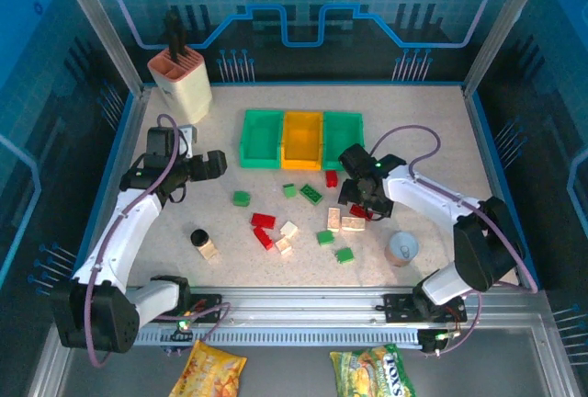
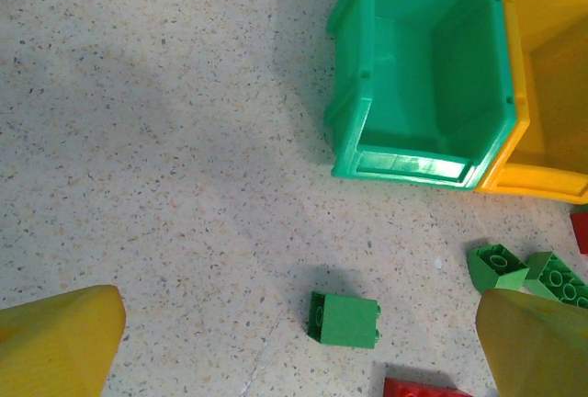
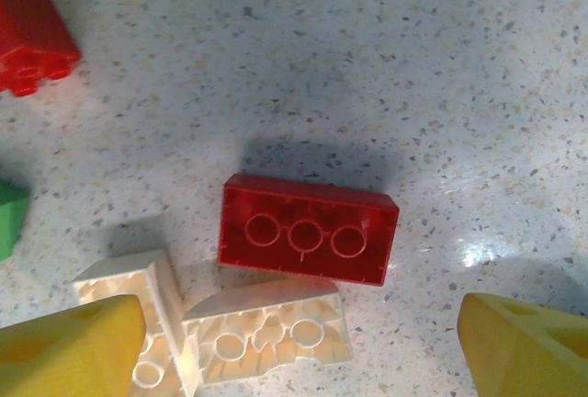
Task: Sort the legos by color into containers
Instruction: Pick up the lego from the center of the table.
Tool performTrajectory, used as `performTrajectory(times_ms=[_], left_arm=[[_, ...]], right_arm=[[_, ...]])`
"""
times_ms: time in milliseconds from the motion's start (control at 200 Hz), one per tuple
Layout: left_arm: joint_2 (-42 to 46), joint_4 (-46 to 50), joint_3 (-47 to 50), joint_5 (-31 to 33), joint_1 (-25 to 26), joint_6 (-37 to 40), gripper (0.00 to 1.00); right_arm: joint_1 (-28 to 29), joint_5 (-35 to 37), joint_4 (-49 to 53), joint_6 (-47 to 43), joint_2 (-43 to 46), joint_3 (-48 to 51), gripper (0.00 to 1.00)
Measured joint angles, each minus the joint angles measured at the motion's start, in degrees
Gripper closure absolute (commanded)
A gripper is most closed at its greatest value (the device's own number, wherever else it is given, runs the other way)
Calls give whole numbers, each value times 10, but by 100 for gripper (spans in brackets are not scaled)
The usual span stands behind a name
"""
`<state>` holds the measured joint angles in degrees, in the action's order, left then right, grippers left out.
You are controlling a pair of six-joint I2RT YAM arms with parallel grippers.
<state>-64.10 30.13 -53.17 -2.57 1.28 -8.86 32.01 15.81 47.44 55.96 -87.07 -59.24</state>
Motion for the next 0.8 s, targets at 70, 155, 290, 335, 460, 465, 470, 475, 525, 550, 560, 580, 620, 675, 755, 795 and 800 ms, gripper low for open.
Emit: performTrajectory(times_ms=[70, 155, 290, 335, 460, 465, 470, 475, 525, 550, 560, 580, 620, 675, 755, 795, 800], left_arm=[[2, 0, 0, 1, 0, 0, 1], [3, 0, 0, 2, 0, 0, 1], [3, 0, 1, 2, -2, 0, 1], [3, 0, 1, 2, -3, 0, 1], [3, 0, 1, 2, -4, 0, 1], [3, 0, 1, 2, -4, 0, 1], [3, 0, 1, 2, -4, 0, 1], [3, 0, 1, 2, -4, 0, 1], [3, 0, 1, 2, -4, 0, 1], [3, 0, 1, 2, -4, 0, 1], [3, 0, 1, 2, -4, 0, 1], [3, 0, 1, 2, -4, 0, 1], [3, 0, 1, 2, -4, 1, 1], [3, 0, 1, 2, -4, 2, 1], [3, 0, 1, 2, -4, 2, 1], [4, 0, 1, 2, -4, 2, 1], [4, 0, 1, 2, -4, 2, 1]], right_arm=[[-6, -4, -6, 11, -9, 5, 7], [-14, -12, -13, 20, -17, 10, 7], [-30, -26, -32, 27, -31, 26, 7], [-33, -30, -37, 28, -37, 29, 8], [-35, -43, -51, 28, -60, 30, 12], [-35, -43, -52, 27, -62, 30, 12], [-35, -44, -52, 28, -62, 30, 12], [-35, -44, -52, 28, -63, 30, 13], [-35, -45, -56, 28, -71, 30, 14], [-36, -46, -56, 28, -76, 30, 15], [-36, -47, -57, 27, -78, 30, 16], [-36, -48, -57, 28, -81, 30, 16], [-36, -48, -58, 28, -86, 30, 18], [-36, -49, -59, 28, -90, 30, 21], [-36, -49, -59, 31, -90, 30, 25], [-36, -49, -59, 31, -90, 30, 26], [-36, -48, -59, 31, -90, 30, 27]])
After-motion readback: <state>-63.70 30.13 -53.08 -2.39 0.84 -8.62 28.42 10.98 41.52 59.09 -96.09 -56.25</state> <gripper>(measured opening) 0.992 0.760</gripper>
